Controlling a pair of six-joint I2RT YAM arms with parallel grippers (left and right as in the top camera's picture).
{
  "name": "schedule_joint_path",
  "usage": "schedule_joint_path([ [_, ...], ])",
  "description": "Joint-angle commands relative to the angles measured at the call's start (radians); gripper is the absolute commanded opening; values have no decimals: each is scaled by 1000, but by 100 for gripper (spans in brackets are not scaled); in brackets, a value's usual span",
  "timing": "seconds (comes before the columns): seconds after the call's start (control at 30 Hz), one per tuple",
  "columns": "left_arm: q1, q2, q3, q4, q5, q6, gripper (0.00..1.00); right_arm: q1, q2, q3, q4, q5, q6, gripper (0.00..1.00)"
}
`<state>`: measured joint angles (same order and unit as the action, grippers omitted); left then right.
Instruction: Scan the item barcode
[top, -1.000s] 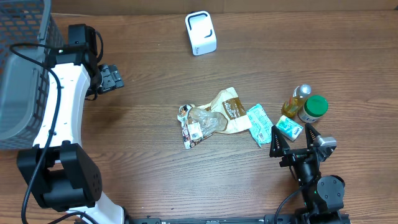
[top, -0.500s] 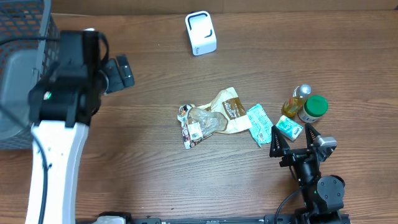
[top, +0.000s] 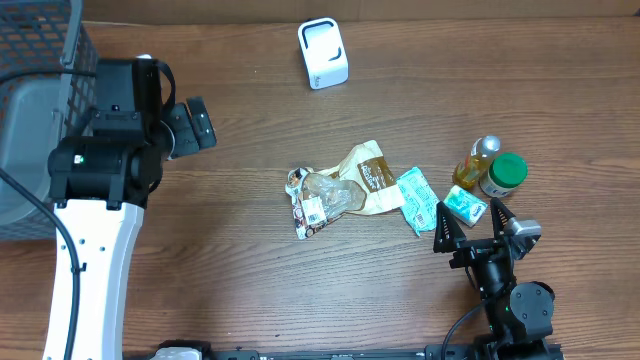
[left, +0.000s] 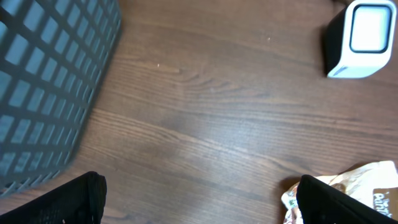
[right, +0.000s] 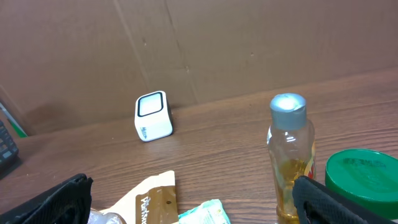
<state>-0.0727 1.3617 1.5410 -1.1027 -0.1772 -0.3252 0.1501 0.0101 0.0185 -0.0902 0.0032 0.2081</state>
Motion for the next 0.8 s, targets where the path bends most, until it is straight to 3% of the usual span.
schedule_joint_path([
  [0.0, -7, -13, -49, 0, -13, 11, 100, -6, -7, -11, 6, -5, -7, 100],
  [0.2, -7, -70, -145, 1, -13, 11, 100, -6, -7, -11, 6, -5, -7, 100],
  [0.53, -7, -239, -566, 11, -13, 11, 99, -6, -7, -11, 6, -5, -7, 100],
  [0.67, -7, -284, -652, 17, -13, 11, 100, -6, -7, -11, 6, -5, -7, 100],
  [0.77, -7, -351, -739, 159, -5, 6, 100, -6, -7, -11, 6, -5, -7, 100],
])
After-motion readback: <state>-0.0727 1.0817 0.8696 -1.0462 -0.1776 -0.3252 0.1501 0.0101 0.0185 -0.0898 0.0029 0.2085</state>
